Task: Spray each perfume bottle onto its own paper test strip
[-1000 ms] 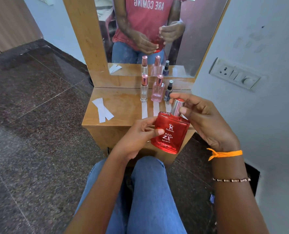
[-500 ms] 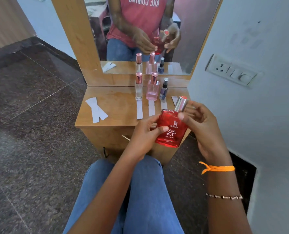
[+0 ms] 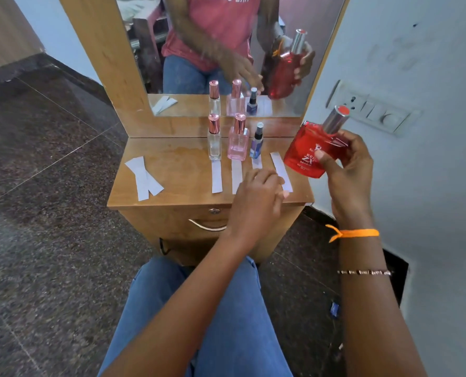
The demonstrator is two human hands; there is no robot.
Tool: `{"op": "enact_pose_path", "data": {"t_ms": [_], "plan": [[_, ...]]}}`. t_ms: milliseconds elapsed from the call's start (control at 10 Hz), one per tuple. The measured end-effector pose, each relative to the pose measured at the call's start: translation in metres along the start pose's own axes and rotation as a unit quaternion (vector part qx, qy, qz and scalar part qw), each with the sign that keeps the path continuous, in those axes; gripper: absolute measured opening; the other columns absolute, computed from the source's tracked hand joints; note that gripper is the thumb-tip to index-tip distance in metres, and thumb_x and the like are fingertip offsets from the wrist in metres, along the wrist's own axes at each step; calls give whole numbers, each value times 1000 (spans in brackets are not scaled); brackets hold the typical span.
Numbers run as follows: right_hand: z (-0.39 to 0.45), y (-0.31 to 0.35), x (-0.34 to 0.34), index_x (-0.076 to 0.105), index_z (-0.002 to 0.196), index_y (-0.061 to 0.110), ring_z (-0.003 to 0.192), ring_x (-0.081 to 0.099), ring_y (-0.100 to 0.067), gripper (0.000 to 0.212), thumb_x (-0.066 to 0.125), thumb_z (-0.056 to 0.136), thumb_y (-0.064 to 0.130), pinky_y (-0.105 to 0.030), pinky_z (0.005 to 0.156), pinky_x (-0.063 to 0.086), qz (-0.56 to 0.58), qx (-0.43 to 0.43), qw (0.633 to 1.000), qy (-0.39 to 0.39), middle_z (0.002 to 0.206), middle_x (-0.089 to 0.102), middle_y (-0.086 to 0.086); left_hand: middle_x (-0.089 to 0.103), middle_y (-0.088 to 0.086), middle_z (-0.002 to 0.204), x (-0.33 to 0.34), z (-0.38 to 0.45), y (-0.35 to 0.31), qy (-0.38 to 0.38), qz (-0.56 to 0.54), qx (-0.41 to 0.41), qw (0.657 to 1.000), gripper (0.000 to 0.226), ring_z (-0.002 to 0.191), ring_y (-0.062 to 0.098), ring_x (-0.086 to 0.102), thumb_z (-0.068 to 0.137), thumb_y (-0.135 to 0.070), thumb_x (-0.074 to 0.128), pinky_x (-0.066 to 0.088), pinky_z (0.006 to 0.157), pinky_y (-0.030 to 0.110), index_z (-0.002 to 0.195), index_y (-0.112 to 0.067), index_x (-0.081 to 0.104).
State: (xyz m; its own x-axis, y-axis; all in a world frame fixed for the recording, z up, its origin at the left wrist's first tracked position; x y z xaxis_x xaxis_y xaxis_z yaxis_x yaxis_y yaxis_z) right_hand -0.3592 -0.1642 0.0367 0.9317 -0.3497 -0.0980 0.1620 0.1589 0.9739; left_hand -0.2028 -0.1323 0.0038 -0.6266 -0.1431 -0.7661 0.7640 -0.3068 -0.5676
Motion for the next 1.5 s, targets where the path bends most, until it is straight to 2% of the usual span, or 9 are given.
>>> {"op": "enact_pose_path", "data": {"t_ms": [100, 200, 300, 500, 700, 1200, 1300, 1400, 1500], "plan": [[13, -5, 11, 54, 117, 7, 94, 57, -12, 40, 64, 80, -5, -25, 86, 50, -12, -12, 1000, 2, 105, 61, -2, 48, 0, 140, 19, 7, -1, 58, 48, 15, 997, 38, 136, 27, 29, 94, -27, 50, 26, 110, 43, 130, -16, 51], [19, -13, 20, 54, 116, 11, 95, 58, -9, 39, 64, 81, -2, -18, 84, 51, -18, -14, 1000, 5, 106, 61, 0, 40, -4, 148, 30, 8, 6, 96, 72, 12, 993, 42, 144, 31, 11, 97, -35, 42, 0, 116, 49, 136, -20, 45], [25, -18, 27, 53, 117, 14, 96, 58, -7, 38, 64, 82, 2, -14, 83, 50, -31, -20, 999, 20, 109, 61, 0, 43, -6, 146, 26, 9, 14, 74, 68, 8, 995, 41, 146, 28, 6, 97, -36, 42, -12, 114, 46, 134, -22, 48], [37, -24, 40, 51, 118, 13, 92, 58, 2, 38, 62, 83, 1, -8, 78, 47, -39, -32, 997, 55, 109, 59, -1, 48, -10, 143, 23, 12, 24, 74, 37, -4, 997, 37, 147, 23, 2, 96, -37, 43, -7, 116, 49, 130, -26, 53], [46, -27, 48, 50, 119, 11, 96, 57, -2, 40, 61, 83, 0, -6, 77, 46, -44, -36, 996, 75, 114, 58, -4, 46, -10, 143, 23, 11, 25, 83, 21, -11, 996, 38, 147, 20, 1, 97, -38, 42, -10, 115, 46, 132, -26, 52], [48, -37, 56, 48, 119, 21, 100, 56, 4, 37, 61, 88, 7, -3, 75, 46, -52, -26, 991, 124, 113, 56, 8, 43, -8, 146, 23, 11, 25, 100, 27, -5, 995, 38, 147, 22, 2, 98, -34, 39, -8, 116, 44, 134, -25, 48], [47, -37, 55, 48, 123, 17, 107, 57, -3, 40, 61, 87, 5, -11, 85, 49, -57, -21, 990, 131, 120, 57, 2, 43, -7, 146, 21, 11, 25, 107, 17, -5, 994, 39, 147, 22, 2, 99, -33, 38, -5, 116, 45, 135, -24, 47], [42, -34, 46, 46, 127, 13, 106, 56, 1, 42, 60, 88, 4, -14, 93, 47, -44, -25, 994, 93, 121, 55, 3, 43, -7, 146, 15, 11, 24, 92, 14, -2, 996, 38, 146, 20, 4, 99, -31, 38, -3, 117, 43, 136, -24, 46], [28, -36, 28, 46, 125, 12, 108, 56, -8, 38, 60, 89, 10, -13, 91, 46, -39, -18, 999, -6, 121, 55, 2, 44, -6, 145, 7, 5, 27, 83, 3, -10, 997, 37, 146, 20, 9, 99, -27, 38, -1, 117, 42, 134, -21, 47]]}}
Point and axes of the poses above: each hand's wrist, its own z-axis towards the middle knuckle, its own x-axis out of the palm, y = z × x, the point moved 7 cm from there along z, towards the middle knuckle
